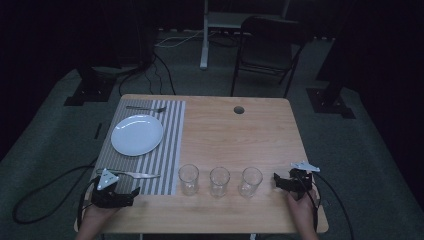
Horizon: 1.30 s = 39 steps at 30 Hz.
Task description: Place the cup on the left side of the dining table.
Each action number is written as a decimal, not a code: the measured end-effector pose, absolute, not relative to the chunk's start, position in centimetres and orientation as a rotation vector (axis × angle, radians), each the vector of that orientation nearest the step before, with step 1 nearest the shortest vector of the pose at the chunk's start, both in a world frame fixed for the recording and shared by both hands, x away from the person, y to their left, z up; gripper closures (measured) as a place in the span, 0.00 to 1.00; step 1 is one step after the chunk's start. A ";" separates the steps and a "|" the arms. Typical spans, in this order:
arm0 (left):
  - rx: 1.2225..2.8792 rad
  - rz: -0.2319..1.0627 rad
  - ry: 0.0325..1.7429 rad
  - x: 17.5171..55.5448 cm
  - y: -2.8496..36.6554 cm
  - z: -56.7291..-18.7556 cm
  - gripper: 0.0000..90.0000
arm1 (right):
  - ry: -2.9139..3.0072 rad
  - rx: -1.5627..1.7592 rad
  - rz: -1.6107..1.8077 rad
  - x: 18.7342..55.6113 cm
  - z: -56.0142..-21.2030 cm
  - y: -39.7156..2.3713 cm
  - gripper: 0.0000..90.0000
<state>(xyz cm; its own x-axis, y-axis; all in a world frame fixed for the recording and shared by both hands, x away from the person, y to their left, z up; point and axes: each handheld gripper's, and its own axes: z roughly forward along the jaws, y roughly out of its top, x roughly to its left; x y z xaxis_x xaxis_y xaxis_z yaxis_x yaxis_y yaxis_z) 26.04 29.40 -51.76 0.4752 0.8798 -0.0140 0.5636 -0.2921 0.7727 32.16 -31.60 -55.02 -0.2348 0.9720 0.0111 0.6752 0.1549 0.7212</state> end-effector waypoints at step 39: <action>1.977 0.448 0.953 25.8 24.3 -48.3 0.02 | 1.976 1.563 0.852 32.2 -55.0 -31.6 0.14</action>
